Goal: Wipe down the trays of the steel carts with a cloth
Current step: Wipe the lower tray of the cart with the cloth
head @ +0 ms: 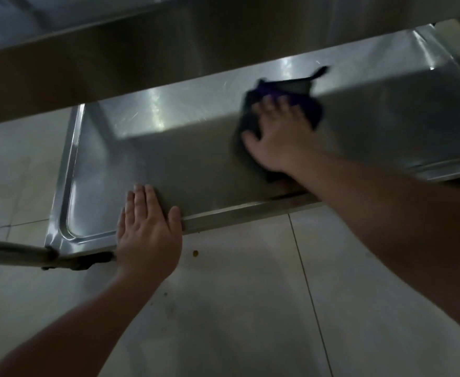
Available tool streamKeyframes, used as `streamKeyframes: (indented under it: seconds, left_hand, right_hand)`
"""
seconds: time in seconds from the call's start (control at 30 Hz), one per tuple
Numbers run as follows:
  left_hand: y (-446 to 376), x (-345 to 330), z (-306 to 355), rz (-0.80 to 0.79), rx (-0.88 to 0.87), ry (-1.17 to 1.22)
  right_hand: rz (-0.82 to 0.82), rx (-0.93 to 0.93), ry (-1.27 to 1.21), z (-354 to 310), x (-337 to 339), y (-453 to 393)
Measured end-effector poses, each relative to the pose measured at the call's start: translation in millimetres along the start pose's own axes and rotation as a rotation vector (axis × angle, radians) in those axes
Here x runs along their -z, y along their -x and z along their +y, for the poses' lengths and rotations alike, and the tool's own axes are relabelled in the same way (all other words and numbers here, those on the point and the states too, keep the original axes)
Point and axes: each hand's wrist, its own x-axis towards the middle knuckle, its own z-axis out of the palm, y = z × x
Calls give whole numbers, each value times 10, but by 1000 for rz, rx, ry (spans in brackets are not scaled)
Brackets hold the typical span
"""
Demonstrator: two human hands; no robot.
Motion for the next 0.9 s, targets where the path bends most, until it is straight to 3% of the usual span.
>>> streamKeyframes:
  seconds: [0.1, 0.23, 0.33, 0.43, 0.53, 0.6, 0.77, 0.9]
  left_hand:
    - [-9, -22, -43, 15, -12, 3]
    - [3, -28, -57, 45, -19, 13]
    - [28, -17, -61, 60, -25, 20]
    - [39, -20, -64, 48, -27, 8]
    - [22, -23, -37, 24, -20, -3]
    - [18, -21, -20, 18, -17, 0]
    - [16, -24, -46, -24, -30, -10]
    - [-8, 20, -59, -85, -26, 23]
  right_hand:
    - [-94, 371, 45, -429, -179, 399]
    - [-150, 634, 91, 250, -23, 634]
    - [-92, 400, 75, 1166, 204, 705]
    - [21, -104, 29, 1829, 327, 713]
    - [43, -502, 10, 1645, 203, 487]
    - [66, -546, -4, 1232, 76, 304]
    - [12, -253, -12, 39, -33, -142]
    - [-112, 333, 63, -782, -166, 71]
